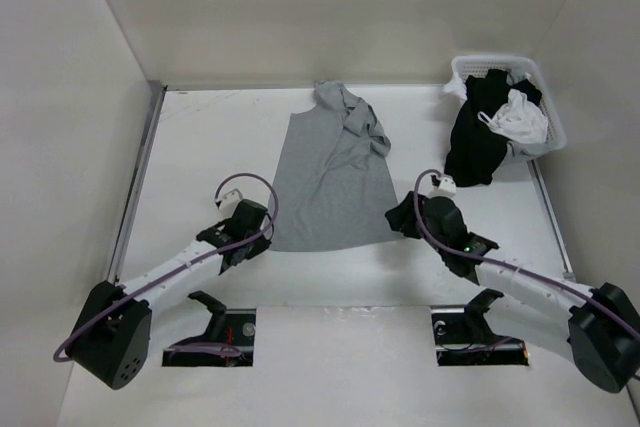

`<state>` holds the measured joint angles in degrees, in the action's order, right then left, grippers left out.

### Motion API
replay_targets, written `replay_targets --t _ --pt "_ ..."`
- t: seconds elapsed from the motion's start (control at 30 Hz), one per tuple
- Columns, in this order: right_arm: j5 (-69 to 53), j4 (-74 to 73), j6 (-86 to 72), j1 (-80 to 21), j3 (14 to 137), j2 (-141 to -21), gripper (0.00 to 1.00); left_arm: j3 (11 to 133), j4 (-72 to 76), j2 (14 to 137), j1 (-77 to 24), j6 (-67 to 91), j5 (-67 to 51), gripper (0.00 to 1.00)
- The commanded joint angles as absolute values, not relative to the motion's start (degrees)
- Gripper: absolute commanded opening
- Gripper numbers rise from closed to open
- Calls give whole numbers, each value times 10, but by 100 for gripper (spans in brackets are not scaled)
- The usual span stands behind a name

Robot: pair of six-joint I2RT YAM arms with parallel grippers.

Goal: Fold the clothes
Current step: Flatten the tank top out

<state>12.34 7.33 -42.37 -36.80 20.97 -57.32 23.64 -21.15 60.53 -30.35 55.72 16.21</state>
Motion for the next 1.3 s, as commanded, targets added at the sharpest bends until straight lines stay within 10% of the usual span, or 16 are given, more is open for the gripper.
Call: replay_targets --t 0.0,0.7,1.27 --pt "151 44 -454 -332 193 -546 54 247 -219 572 -301 539 178 6" --pt "154 -125 -493 -389 277 -667 41 231 -198 438 -318 530 200 5" --pt "185 -129 -522 -401 287 -630 0 274 -148 433 -303 490 203 4"
